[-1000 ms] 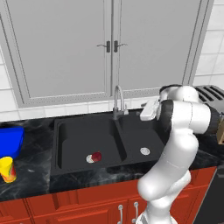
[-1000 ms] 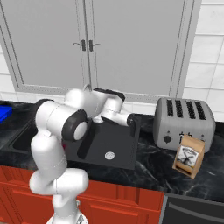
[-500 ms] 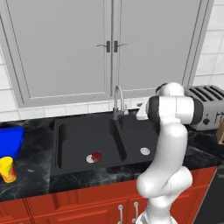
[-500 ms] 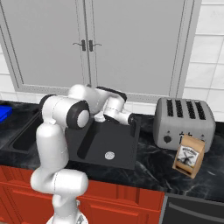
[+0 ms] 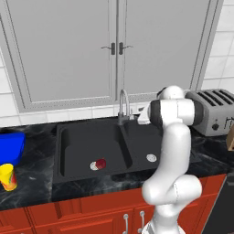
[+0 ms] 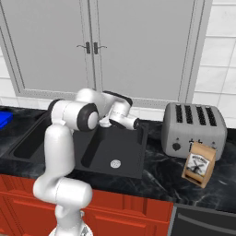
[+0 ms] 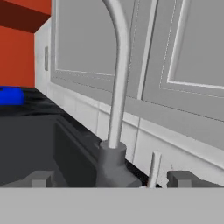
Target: Pick up all produce items and place them in the sink. Turn on the sink faucet to wash them. Then turn the sink off and put them in the tray.
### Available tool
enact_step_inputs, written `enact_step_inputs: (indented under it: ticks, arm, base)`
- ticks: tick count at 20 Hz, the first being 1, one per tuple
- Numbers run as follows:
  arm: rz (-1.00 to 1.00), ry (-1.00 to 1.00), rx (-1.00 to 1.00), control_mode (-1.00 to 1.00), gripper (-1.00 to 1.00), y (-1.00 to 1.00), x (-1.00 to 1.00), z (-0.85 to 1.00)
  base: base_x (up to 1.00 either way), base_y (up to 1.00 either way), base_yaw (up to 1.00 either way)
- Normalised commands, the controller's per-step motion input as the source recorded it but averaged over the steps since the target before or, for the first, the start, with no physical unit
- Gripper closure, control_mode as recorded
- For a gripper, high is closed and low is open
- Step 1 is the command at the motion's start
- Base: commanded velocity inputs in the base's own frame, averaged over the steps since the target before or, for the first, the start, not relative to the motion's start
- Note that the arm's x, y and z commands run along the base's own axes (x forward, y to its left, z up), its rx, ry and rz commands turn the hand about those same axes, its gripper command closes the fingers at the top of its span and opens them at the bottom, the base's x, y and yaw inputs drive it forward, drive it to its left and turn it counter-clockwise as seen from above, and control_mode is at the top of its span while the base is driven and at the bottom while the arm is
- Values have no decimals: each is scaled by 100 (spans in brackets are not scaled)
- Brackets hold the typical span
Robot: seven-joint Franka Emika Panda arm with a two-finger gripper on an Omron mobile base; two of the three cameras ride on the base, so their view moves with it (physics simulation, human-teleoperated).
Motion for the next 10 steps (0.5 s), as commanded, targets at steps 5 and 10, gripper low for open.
enact_step_inputs:
  ticks: [5,10]
  arm:
    - [1,0,0,-100,-100,13,33,-12]
    - [2,0,0,-100,-100,2,29,-10]
  base:
    - [0,0,0]
    - [0,0,0]
